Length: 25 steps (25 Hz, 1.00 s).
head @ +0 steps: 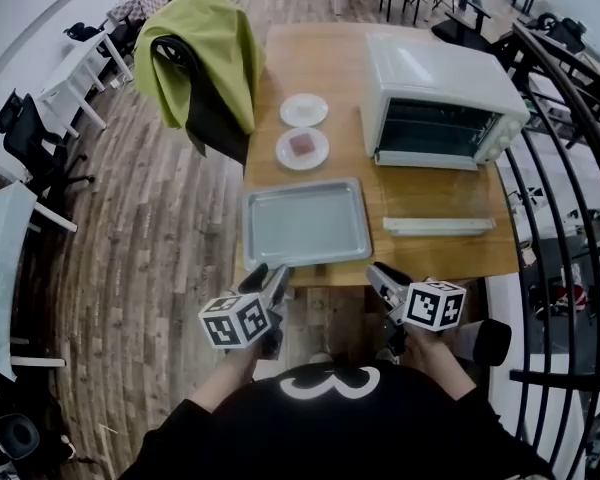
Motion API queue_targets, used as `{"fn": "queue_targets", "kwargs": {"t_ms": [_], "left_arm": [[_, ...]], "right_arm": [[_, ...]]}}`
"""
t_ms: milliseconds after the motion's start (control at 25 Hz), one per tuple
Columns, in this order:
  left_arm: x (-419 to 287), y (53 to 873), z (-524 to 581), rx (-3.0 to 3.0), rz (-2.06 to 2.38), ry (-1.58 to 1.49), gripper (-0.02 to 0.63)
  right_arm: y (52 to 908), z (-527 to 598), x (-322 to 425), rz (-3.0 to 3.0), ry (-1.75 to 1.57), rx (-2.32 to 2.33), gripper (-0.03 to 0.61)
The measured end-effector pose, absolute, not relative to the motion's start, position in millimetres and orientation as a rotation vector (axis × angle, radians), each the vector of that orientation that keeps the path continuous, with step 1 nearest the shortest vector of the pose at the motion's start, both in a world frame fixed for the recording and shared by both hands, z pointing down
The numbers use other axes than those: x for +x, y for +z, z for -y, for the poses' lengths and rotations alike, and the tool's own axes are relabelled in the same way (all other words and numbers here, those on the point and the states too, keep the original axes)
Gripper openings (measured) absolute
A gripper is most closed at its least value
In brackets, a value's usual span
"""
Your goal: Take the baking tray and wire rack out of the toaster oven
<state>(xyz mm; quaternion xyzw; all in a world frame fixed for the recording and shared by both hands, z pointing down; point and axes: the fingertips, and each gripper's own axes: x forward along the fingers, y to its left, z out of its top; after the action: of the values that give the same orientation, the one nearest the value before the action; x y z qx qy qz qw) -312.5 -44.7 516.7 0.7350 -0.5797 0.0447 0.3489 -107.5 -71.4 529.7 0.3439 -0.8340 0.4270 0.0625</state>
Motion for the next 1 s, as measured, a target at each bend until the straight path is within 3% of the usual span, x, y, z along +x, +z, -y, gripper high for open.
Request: {"fn": "queue_targets", "kwargs": {"t_ms": [160, 320, 440, 1000], "left_arm": [[-245, 461, 49, 2.154, 1.447, 0.166, 0.126], [-163, 412, 49, 2.375, 1.332, 0.206, 0.050], [-108, 379, 54, 2.488, 1.262, 0.200, 0.015], [63, 351, 84, 2.527, 1.210, 0.149, 0.011]], "right_arm": [[473, 58, -86, 2.692, 1.012, 0.939, 0.003], [429, 47, -48, 2.763, 0.619, 0.848, 0.003], [408, 50, -8, 2.771, 0.518, 0.849, 0.002], [377, 94, 164, 2.767, 0.428, 0.967, 0.002]]}}
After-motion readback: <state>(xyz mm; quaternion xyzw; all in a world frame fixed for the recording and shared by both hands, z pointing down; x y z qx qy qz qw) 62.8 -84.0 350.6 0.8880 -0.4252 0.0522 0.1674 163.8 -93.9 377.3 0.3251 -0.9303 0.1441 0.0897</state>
